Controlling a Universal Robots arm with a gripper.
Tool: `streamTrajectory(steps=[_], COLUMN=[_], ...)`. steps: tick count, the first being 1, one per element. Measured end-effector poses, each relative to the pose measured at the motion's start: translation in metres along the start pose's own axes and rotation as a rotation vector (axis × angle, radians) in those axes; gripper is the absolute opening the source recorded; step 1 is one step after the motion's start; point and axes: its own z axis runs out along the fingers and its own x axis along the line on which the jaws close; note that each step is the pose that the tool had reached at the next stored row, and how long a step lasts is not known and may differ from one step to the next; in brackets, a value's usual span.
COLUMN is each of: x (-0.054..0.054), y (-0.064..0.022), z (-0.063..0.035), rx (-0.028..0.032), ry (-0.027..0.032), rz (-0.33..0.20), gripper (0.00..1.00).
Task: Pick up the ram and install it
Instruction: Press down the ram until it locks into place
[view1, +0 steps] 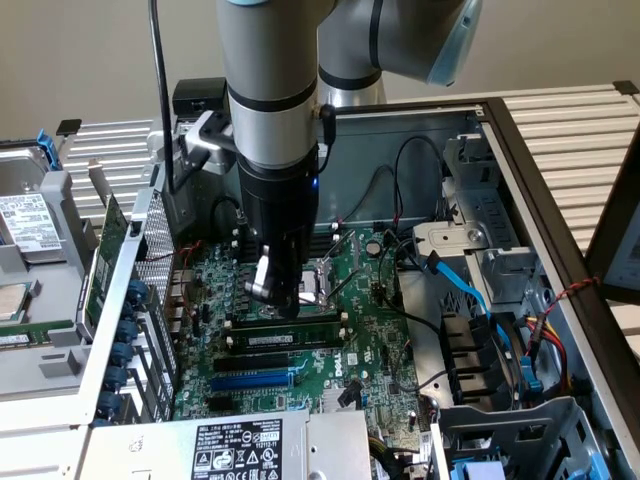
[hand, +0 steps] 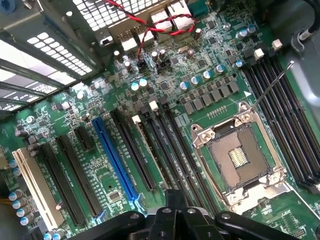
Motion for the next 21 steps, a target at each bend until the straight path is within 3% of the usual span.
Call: streamTrajectory(steps=[21], x=[0.0], y=[0.0], z=[0.0], rx=[0.0047], ry=[-0.005], rz=[0.288], gripper=[0.1])
